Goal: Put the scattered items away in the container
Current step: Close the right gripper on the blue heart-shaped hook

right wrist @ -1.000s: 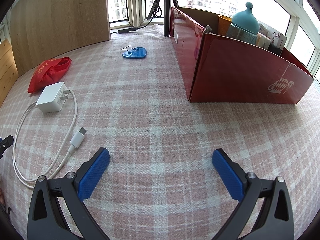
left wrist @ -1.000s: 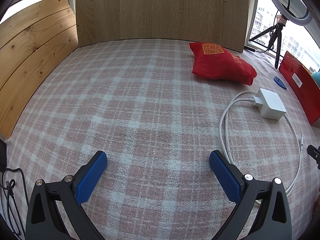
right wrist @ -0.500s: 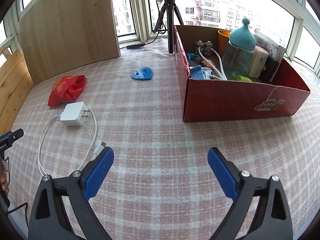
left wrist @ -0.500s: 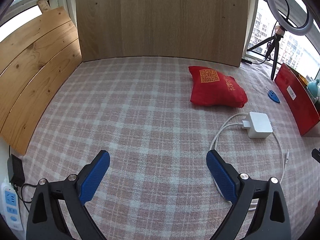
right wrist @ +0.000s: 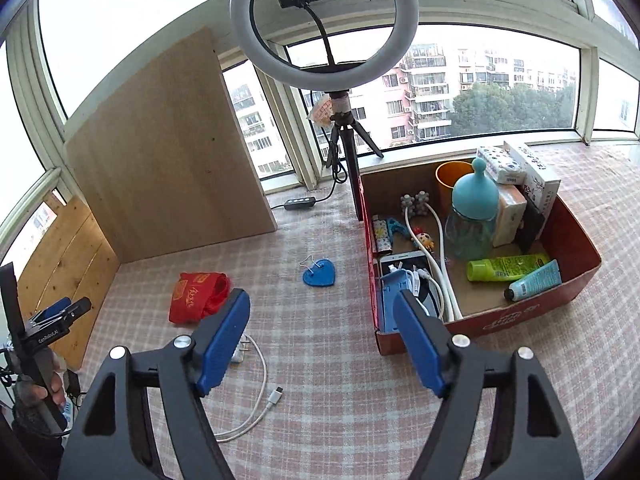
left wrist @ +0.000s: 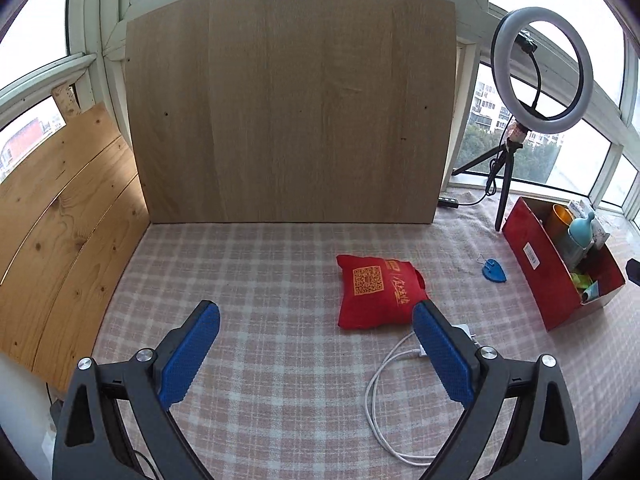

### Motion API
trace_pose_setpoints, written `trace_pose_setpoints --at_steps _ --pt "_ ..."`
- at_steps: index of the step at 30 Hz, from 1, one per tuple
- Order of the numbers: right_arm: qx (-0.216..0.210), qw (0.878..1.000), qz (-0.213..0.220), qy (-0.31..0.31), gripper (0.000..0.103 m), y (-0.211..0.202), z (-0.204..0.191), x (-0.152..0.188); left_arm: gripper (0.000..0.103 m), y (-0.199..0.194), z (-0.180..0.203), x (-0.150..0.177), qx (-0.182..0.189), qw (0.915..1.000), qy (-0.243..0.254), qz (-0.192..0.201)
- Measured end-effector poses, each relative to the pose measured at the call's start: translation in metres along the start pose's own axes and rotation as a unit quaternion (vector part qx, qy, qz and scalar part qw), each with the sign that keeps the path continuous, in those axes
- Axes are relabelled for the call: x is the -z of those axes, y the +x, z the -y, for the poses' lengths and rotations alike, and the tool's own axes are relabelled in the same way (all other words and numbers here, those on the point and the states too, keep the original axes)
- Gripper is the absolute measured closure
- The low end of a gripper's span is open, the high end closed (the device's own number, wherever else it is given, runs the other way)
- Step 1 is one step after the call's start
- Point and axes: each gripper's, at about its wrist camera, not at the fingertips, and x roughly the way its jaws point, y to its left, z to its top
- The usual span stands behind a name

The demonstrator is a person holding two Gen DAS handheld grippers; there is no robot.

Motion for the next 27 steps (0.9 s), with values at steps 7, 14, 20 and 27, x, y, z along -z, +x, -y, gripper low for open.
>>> trace_pose_setpoints --at_steps 7,14,20,27 --pt "0.008 0.995 -0.092 -0.047 0.035 0.103 -0.047 -0.016 0.006 0.021 0.028 0.004 0.044 0.9988 0.013 -0.018" --pt "0.064 0.97 -0.215 -0.096 0.04 0.23 -0.061 -0.015 0.006 0.032 0.014 0.02 0.059 0.9974 0.001 -0.043" --pt "0.098 0.951 -0.268 -0.121 0.039 0.275 -0.054 -0.022 0.006 0.043 -0.008 0.023 0.063 0.9962 -0.032 -0.05" --pt "0.105 0.936 -0.31 -0.128 0.038 0.289 -0.04 -0.02 0.006 0.055 -0.004 0.023 0.075 0.995 -0.033 -0.057"
